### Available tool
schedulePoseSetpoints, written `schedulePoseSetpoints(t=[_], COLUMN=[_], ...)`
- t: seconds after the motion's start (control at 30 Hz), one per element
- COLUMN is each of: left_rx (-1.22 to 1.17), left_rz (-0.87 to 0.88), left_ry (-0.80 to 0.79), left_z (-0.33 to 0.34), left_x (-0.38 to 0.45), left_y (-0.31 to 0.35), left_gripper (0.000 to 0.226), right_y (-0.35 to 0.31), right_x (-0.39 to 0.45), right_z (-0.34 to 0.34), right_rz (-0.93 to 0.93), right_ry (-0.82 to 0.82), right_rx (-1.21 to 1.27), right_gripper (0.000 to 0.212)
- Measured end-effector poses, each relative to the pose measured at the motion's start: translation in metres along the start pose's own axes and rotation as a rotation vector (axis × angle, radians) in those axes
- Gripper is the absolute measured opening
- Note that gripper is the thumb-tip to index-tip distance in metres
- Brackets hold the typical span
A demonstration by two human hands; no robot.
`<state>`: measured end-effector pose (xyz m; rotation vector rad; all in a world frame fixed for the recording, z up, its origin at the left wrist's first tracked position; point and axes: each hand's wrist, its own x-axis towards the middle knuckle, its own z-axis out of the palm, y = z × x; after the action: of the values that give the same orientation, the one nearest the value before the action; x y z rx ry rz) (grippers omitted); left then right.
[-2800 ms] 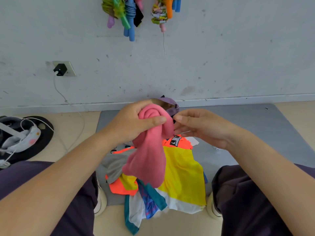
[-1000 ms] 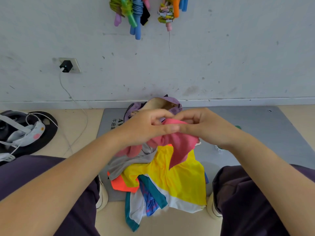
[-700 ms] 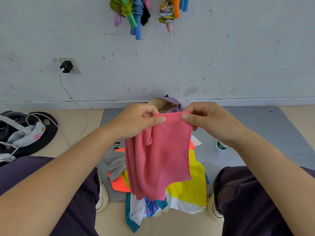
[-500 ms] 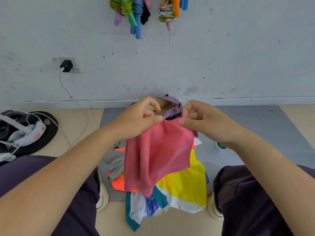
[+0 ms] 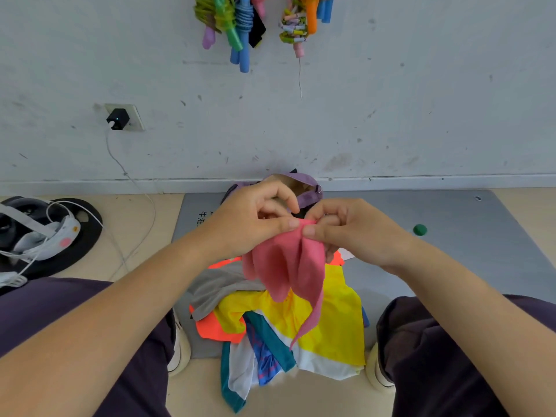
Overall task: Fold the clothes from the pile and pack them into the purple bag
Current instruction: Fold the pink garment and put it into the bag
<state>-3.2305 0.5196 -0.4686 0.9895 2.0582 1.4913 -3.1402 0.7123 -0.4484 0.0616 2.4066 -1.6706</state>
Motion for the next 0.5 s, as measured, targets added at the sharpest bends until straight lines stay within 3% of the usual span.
schedulePoseSetpoints(t=[0.13, 0.3, 0.4, 0.5], left_rx=[0.075, 0.238, 0.270, 0.213], left_rz=[-0.065, -0.136, -0.119, -0.068], left_ry=[0.018, 0.133, 0.177, 0.102], left_z=[-0.003, -0.014, -0.015, -0.004], left_x=[0.002, 0.005, 0.004, -0.002], left_y=[0.003, 0.004, 0.005, 0.012], left_gripper=[0.006, 0.020, 0.018, 0.015], right_y=[0.001, 0.011, 0.011, 0.006], right_x=[0.003, 0.010, 0.006, 0.000], right_z=[-0.007, -0.030, -0.026, -0.009], right_rz=[-0.054, -0.040, -0.030, -0.089], right_ry=[0.174, 0.505, 0.411, 0.111], right_rx=[0.036, 0.067, 0.045, 0.069], right_gripper=[0.004, 0.011, 0.008, 0.038])
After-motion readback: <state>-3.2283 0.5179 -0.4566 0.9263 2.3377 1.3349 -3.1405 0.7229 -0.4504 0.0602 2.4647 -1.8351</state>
